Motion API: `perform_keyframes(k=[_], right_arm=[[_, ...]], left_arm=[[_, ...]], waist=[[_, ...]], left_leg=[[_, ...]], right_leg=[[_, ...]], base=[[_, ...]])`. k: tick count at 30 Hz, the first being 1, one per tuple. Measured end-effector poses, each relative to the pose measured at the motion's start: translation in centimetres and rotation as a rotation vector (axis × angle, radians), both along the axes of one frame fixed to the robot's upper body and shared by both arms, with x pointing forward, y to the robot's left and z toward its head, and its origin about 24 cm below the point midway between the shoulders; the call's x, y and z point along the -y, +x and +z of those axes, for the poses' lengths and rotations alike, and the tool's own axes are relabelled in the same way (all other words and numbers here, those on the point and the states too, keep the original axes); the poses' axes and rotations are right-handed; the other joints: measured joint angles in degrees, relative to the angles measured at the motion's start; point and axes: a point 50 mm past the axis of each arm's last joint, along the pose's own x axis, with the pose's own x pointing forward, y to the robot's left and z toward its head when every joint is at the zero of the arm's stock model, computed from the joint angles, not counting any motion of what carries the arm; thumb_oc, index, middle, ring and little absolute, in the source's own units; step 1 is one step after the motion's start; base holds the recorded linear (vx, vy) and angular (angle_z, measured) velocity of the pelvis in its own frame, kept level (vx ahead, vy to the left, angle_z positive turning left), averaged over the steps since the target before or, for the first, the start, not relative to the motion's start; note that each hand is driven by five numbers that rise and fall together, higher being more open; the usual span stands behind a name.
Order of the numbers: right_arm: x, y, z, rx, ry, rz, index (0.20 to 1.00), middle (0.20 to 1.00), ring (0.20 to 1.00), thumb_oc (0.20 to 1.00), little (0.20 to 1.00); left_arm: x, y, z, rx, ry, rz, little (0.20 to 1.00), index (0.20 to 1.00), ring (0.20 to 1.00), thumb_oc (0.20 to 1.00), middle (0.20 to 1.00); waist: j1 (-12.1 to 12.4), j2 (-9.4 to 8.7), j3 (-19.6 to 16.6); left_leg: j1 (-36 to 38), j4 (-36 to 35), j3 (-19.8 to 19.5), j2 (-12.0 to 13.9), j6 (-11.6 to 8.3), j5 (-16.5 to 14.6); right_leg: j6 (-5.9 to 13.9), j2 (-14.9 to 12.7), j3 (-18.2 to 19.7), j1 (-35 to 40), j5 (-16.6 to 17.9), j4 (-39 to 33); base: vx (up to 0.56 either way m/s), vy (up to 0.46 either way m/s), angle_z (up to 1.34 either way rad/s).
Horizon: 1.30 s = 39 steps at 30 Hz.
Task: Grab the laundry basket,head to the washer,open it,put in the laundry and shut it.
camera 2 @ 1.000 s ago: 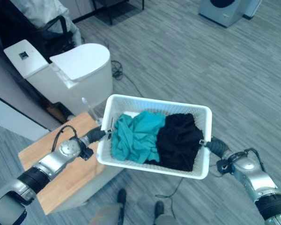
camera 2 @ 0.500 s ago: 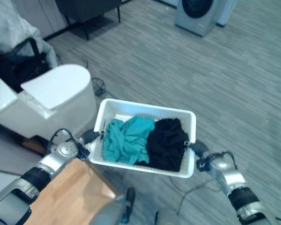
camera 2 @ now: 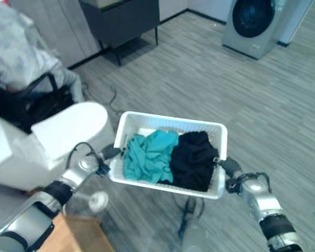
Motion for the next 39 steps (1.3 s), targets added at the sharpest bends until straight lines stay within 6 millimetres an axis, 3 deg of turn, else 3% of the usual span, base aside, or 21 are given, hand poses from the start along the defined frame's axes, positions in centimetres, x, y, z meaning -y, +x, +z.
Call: perform_keyframes(k=[1, 2, 3, 4, 5, 7, 9, 12, 15, 16, 18, 19, 20, 21, 23, 24, 27, 29, 33, 37, 39], right_arm=[[0.0, 0.0, 0.1, 0.003, -0.001, 0.002, 0.2, 0.2, 0.2, 0.2, 0.2], [0.3, -0.1, 0.3, 0.02, 0.002, -0.01, 0.2, 0.2, 0.2, 0.2, 0.2], [0.0, 0.1, 0.2, 0.016, -0.001, 0.0, 0.2, 0.2, 0.2, 0.2, 0.2], [-0.2, -0.2, 0.0, 0.012, -0.003, 0.006, 0.2, 0.2, 0.2, 0.2, 0.2], [-0.2, -0.2, 0.0, 0.011, -0.007, -0.003, 0.2, 0.2, 0.2, 0.2, 0.2], [-0.4, -0.1, 0.1, 0.022, -0.007, -0.007, 0.2, 0.2, 0.2, 0.2, 0.2], [-0.6, 0.0, 0.0, 0.023, -0.004, -0.009, 0.2, 0.2, 0.2, 0.2, 0.2], [-1.8, 0.0, -0.6, 0.003, -0.03, 0.04, 0.2, 0.2, 0.2, 0.2, 0.2], [-2.5, -0.3, -2.0, -0.034, -0.027, 0.045, 0.2, 0.2, 0.2, 0.2, 0.2], [-2.5, -0.5, -2.3, -0.047, -0.041, 0.057, 0.2, 0.2, 0.2, 0.2, 0.2], [-3.4, -0.8, -3.1, -0.063, -0.009, 0.052, 0.2, 0.2, 0.2, 0.2, 0.2], [-3.6, -1.1, -3.5, -0.068, 0.01, 0.053, 0.2, 0.2, 0.2, 0.2, 0.2], [-3.9, -1.7, -4.2, -0.084, 0.023, 0.042, 0.2, 0.2, 0.2, 0.2, 0.2], [-4.0, -1.6, -3.9, -0.058, 0.035, 0.021, 0.2, 0.2, 0.2, 0.2, 0.2], [-4.0, -1.3, -3.7, -0.041, 0.053, -0.007, 0.2, 0.2, 0.2, 0.2, 0.2], [-3.9, -1.2, -3.7, -0.04, 0.045, -0.001, 0.2, 0.2, 0.2, 0.2, 0.2], [-2.6, -1.9, -3.5, -0.036, 0.031, -0.035, 0.2, 0.2, 0.2, 0.2, 0.2], [-2.0, -2.1, -3.2, -0.028, 0.021, -0.04, 0.2, 0.2, 0.2, 0.2, 0.2], [-0.9, -2.7, -2.9, 0.001, 0.035, -0.081, 0.2, 0.2, 0.2, 0.2, 0.2], [-0.9, -3.1, -3.8, -0.039, 0.043, -0.091, 0.2, 0.2, 0.2, 0.2, 0.2], [0.2, -3.5, -4.5, -0.082, 0.023, -0.119, 0.2, 0.2, 0.2, 0.2, 0.2]], left_arm=[[0.0, -0.2, -0.2, -0.006, -0.003, 0.003, 0.2, 0.2, 0.2, 0.2, 0.2], [0.3, 0.0, 0.1, 0.008, -0.018, -0.003, 0.2, 0.2, 0.2, 0.2, 0.2], [-0.1, -0.5, -0.5, -0.002, -0.024, 0.009, 0.2, 0.2, 0.2, 0.2, 0.2], [-0.4, -0.7, -0.7, -0.011, -0.021, 0.015, 0.2, 0.2, 0.2, 0.2, 0.2], [-0.2, -0.5, -0.1, 0.01, -0.024, 0.002, 0.2, 0.2, 0.2, 0.2, 0.2], [-0.5, -0.5, 0.2, 0.016, -0.021, 0.006, 0.2, 0.2, 0.2, 0.2, 0.2], [-0.5, -0.5, 0.3, 0.015, -0.019, 0.006, 0.2, 0.2, 0.2, 0.2, 0.2], [-1.9, -1.0, 0.2, 0.022, -0.03, 0.047, 0.2, 0.2, 0.2, 0.2, 0.2], [-2.4, -1.7, -0.8, -0.015, -0.018, 0.067, 0.2, 0.2, 0.2, 0.2, 0.2], [-2.6, -2.2, -1.5, -0.036, -0.018, 0.073, 0.2, 0.2, 0.2, 0.2, 0.2], [-3.2, -3.0, -2.4, -0.065, -0.005, 0.097, 0.2, 0.2, 0.2, 0.2, 0.2], [-3.6, -3.3, -2.6, -0.076, 0.002, 0.101, 0.2, 0.2, 0.2, 0.2, 0.2], [-3.7, -3.3, -2.6, -0.078, 0.004, 0.101, 0.2, 0.2, 0.2, 0.2, 0.2], [-3.5, -3.0, -2.2, -0.063, 0.006, 0.096, 0.2, 0.2, 0.2, 0.2, 0.2], [-3.4, -2.5, -1.7, -0.044, 0.011, 0.098, 0.2, 0.2, 0.2, 0.2, 0.2], [-3.4, -2.0, -1.1, -0.023, 0.014, 0.094, 0.2, 0.2, 0.2, 0.2, 0.2], [-1.6, 0.0, 1.2, 0.049, 0.045, 0.022, 0.2, 0.2, 0.2, 0.2, 0.2], [-1.0, 0.3, 2.0, 0.071, 0.052, -0.015, 0.2, 0.2, 0.2, 0.2, 0.2], [0.0, 0.2, 1.5, 0.064, 0.041, -0.044, 0.2, 0.2, 0.2, 0.2, 0.2], [0.0, -0.3, -0.3, 0.004, 0.068, -0.036, 0.2, 0.2, 0.2, 0.2, 0.2], [1.3, -0.7, -1.2, -0.019, 0.044, -0.054, 0.2, 0.2, 0.2, 0.2, 0.2]], waist=[[0.14, 0.1, -0.05], [0.56, -0.49, 0.26], [2.09, -1.24, 0.14], [1.9, -2.8, 0.03], [2.03, -4.68, 0.77], [3.97, -7.25, 0.82], [5.21, -6.75, 1.13], [8.92, -5.47, 0.59], [10.19, -4.63, 1.09], [11.18, -3.62, 0.6], [11.67, -5.39, 0.36], [12.17, -6.37, 0.08], [11.98, -8.72, -0.07], [11.87, -9.82, 0.49], [9.25, -8.32, 1.61], [8.55, -6.71, 2.05], [4.03, -3.78, 3.3], [2.33, -3.95, 3.4], [2.39, -4.45, 2.08], [1.59, -3.49, 1.36], [-0.08, -0.76, 0.59]], left_leg=[[-2.09, 4.35, -0.02, 0.1, 0.02, 0.66], [-11.53, 26.35, 1.23, 0.7, 4.07, 14.0], [-14.17, 33.82, 1.74, 0.11, 3.85, 14.96], [-19.71, 37.86, 1.04, -1.32, 4.91, 14.75], [-25.09, 40.64, 1.59, -1.85, 7.07, 13.1], [-32.45, 32.77, 2.06, -4.42, 6.18, 10.78], [-36.57, 21.0, 3.2, -5.45, 5.61, 10.42], [-33.44, -16.22, 4.06, -6.21, 3.92, 12.02], [-32.16, -18.6, 6.24, -6.92, 5.46, 13.15], [-29.42, -19.41, 6.61, -6.79, 8.32, 10.48], [-26.35, -17.68, 6.05, -8.43, 9.74, 17.85], [-24.04, -17.96, 6.5, -9.54, 10.51, 19.54], [-21.01, -16.36, 7.75, -12.61, 12.01, 16.14], [-19.53, -14.39, 7.61, -14.82, 13.37, 12.39], [-15.56, -13.95, 5.53, -16.51, 16.4, 10.2], [-13.4, -15.6, 4.6, -15.87, 15.33, 11.35], [-6.96, -19.09, -4.41, -14.29, 14.71, 9.22], [-4.54, -20.76, -5.89, -14.17, 13.26, 8.44], [-0.14, -20.95, -5.07, -14.74, 13.32, 2.24], [6.44, -21.57, -4.0, -11.78, 9.28, -3.56], [9.6, -19.61, -2.51, -7.3, 4.41, -3.84]], right_leg=[[-0.97, 1.37, -0.35, 1.31, -1.24, 0.12], [-2.68, 4.78, 4.31, 3.91, -4.99, 1.0], [-3.64, 6.06, 5.63, 6.39, -5.54, 0.29], [-7.52, 6.73, 7.0, 9.46, -10.57, -0.77], [-6.14, 6.64, 7.21, 11.22, -8.79, -1.54], [-5.45, 6.45, 9.26, 15.15, -9.51, -4.43], [-4.23, 7.48, 10.35, 20.41, -10.52, -8.16], [-2.16, 8.64, 12.81, 27.85, -13.95, -12.21], [-1.37, 9.48, 13.93, 34.8, -18.48, -12.86], [-0.59, 10.22, 15.84, 36.3, -20.96, -10.83], [0.74, 7.91, 17.64, 35.39, -25.03, 0.31], [4.0, 6.33, 18.06, 32.36, -24.96, 10.5], [7.47, 2.83, 17.81, 27.89, -22.69, 26.65], [11.03, 0.36, 17.72, 22.13, -12.07, 41.54], [7.88, -2.22, 14.09, 15.27, -12.84, 52.53], [6.24, -2.06, 12.02, 11.66, -15.26, 52.83], [5.72, 3.1, 8.46, 2.48, -21.16, 37.43], [5.67, 3.12, 8.46, -0.43, -20.02, 25.59], [7.49, -1.83, 9.06, -3.78, -8.71, -6.28], [7.68, -4.49, 3.43, 0.1, -6.41, -13.0], [3.66, -2.05, 0.8, 2.04, 3.79, -8.95]], base=[[0.48, -0.39, -0.33], [0.44, -0.357, -0.81], [0.56, -0.41, -0.74], [0.53, -0.319, -0.6], [0.46, -0.093, -0.21], [0.56, -0.005, -0.56], [0.66, 0.067, -0.66], [0.69, 0.073, -0.74], [0.65, 0.129, -0.42], [0.68, 0.184, -0.43], [0.7, 0.215, -0.43], [0.78, 0.35, -0.25], [0.65, 0.323, -0.2], [0.81, 0.396, 0.2], [0.4, 0.124, 0.3], [0.5, 0.003, 0.35], [0.53, -0.093, 1.01], [0.38, -0.168, 0.98], [0.46, -0.183, 0.38], [0.53, -0.219, 0.14], [0.59, -0.271, 0.24]])
